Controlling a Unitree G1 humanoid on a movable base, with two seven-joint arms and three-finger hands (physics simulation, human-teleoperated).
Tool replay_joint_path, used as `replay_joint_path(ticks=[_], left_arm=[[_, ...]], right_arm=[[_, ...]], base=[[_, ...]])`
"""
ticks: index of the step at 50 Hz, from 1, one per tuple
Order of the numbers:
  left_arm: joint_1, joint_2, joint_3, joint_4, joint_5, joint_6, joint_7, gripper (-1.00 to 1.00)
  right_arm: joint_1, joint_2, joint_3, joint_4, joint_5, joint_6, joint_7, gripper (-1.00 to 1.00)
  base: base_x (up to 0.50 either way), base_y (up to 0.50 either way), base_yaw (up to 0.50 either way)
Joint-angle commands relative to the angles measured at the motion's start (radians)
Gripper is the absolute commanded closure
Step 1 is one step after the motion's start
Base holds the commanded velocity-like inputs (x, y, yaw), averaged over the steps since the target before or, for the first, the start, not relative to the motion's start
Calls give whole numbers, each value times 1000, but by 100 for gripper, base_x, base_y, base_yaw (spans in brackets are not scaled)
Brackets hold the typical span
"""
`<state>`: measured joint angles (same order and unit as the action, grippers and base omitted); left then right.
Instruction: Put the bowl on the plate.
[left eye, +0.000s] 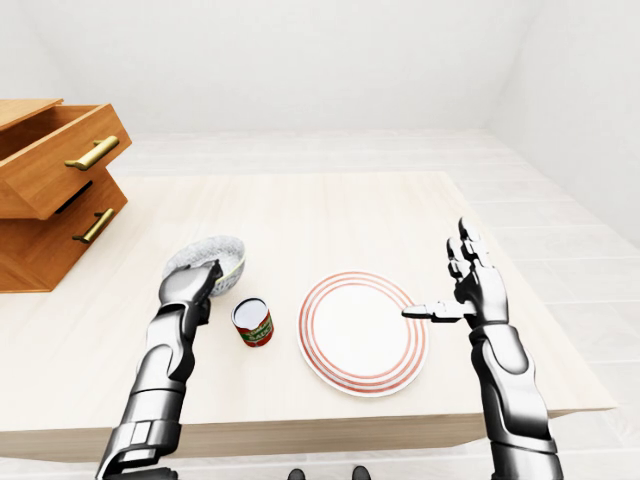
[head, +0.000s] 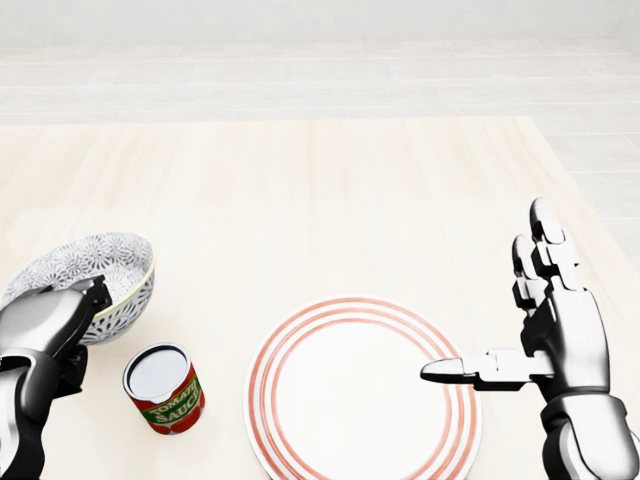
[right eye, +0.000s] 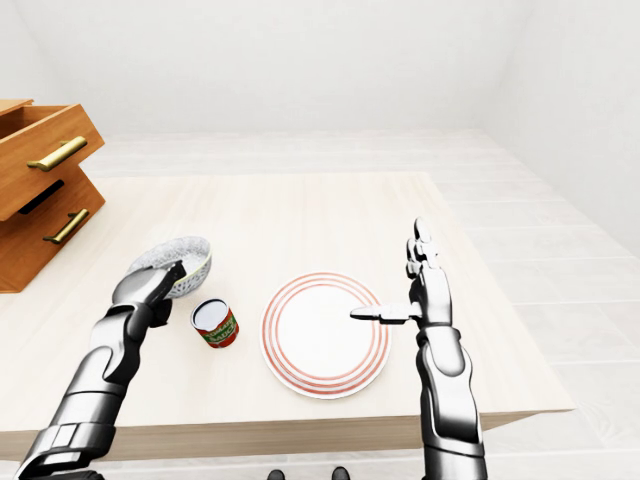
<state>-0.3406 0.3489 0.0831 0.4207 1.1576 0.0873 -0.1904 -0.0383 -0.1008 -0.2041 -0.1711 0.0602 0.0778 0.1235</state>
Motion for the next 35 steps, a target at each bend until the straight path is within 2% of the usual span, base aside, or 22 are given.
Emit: replay_joint_path(ticks=[1, 10, 13, 17, 24, 35], left_arm=[[-3, 32, 54, -227, 88, 0, -136, 100], [-14, 47, 94, -368, 126, 0, -257, 100], [-24, 40, 98, -394, 138, 0, -283, 100], [-52, 35, 92, -394, 159, 0, -297, 100], [-86, 12, 75, -461, 186, 0, -365, 100], [-144, -20, 40, -504, 246, 0, -436, 100]], right_arm=[[-9, -6, -8, 11, 9, -1, -3, -100], [-1, -7, -10, 3, 14, -4, -1, -100], [6, -7, -10, -21, 18, 10, 2, -100], [28, -5, -14, -79, 24, 10, 9, -100], [76, 1, -36, -197, 33, 10, 28, -100], [99, 0, -98, -305, 59, 10, 58, -100]], base=[[0, 0, 0], [0, 0, 0], [0, 0, 0], [0, 0, 0], [0, 0, 0], [0, 0, 0]])
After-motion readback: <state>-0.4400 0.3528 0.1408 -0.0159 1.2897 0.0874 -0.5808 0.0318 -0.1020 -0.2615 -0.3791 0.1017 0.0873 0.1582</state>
